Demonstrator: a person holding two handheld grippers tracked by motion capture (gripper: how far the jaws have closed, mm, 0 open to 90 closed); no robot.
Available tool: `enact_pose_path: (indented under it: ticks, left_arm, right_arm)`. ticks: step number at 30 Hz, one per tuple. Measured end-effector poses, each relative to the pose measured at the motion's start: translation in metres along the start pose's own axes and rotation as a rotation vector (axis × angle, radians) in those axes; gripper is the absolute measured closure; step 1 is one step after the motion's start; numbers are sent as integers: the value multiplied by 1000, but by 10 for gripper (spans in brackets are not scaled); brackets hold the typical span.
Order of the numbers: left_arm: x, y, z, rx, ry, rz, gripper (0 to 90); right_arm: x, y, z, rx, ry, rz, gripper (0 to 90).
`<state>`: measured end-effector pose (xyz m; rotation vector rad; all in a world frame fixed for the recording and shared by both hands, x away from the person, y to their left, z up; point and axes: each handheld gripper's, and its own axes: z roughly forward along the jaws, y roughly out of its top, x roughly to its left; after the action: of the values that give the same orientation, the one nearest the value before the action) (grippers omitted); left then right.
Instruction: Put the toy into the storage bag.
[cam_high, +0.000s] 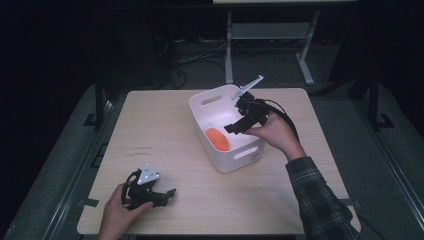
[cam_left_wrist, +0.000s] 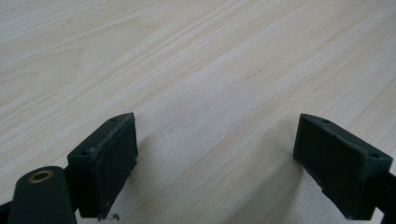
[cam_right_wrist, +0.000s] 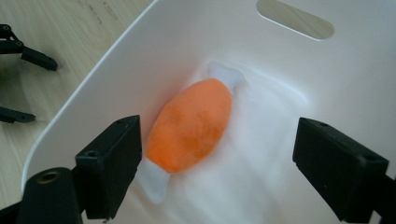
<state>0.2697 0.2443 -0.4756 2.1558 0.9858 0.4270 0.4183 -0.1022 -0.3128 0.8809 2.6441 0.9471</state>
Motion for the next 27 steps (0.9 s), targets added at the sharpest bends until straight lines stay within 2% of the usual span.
enact_pose_path:
  ticks: [4,11,27]
  left_arm:
    - [0,0,0,1,0,1,127]
    - [0,0,0,1,0,1,128]
    - [0,0,0,1,0,1,128]
  right_arm:
    - [-6,-8,-7,-6,-6,13,150]
    - [-11,-21,-22,-48,-10,22,145]
    - [-13,-54,-50,-125,-27,42,134]
